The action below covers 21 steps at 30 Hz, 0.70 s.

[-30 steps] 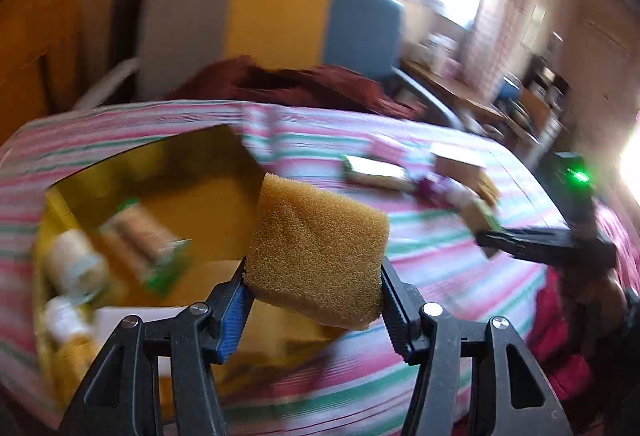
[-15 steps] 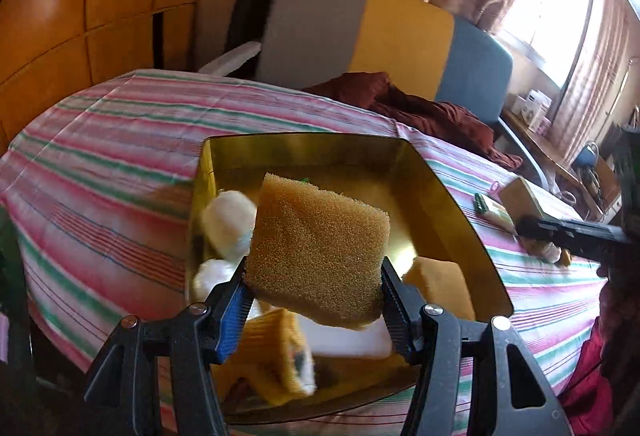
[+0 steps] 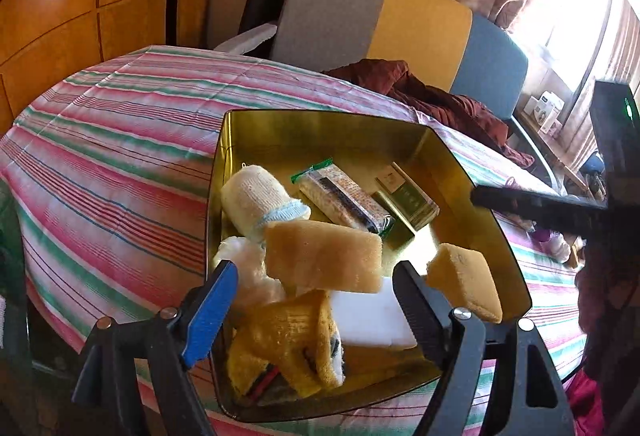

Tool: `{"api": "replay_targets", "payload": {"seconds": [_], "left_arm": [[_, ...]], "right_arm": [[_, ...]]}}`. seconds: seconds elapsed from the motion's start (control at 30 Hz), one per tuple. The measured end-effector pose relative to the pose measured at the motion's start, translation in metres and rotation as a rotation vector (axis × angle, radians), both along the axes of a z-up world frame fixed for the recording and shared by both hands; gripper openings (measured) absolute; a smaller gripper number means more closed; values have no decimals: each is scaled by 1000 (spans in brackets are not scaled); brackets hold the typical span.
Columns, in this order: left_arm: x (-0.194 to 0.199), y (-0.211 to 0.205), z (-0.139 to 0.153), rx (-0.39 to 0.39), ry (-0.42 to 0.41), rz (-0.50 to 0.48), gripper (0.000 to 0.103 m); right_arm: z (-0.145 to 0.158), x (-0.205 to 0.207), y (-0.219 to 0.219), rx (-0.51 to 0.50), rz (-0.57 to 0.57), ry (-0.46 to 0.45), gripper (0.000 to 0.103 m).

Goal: Organize objects
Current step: 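Lower the sponge and green box into the tray and open both tools, then withdraw both tools from the tray toward the remaining items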

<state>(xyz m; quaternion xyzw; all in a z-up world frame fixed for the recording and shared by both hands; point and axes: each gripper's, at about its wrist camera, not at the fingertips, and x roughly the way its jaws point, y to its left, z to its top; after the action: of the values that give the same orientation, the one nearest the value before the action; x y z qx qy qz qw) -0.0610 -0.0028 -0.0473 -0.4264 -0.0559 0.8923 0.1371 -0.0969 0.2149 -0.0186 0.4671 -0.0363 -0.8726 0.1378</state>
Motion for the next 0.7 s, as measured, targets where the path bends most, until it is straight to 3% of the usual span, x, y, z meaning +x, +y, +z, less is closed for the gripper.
{"api": "replay_targets", "payload": {"seconds": [0.17, 0.33, 0.7], "left_arm": [[8, 2, 16, -37, 45, 12, 81], [17, 5, 34, -72, 95, 32, 81], [39, 18, 54, -149, 176, 16, 81]], "right_arm": [[0, 25, 4, 22, -18, 30, 91], [4, 46, 1, 43, -16, 68, 100], [4, 74, -7, 77, -30, 105, 103]]}}
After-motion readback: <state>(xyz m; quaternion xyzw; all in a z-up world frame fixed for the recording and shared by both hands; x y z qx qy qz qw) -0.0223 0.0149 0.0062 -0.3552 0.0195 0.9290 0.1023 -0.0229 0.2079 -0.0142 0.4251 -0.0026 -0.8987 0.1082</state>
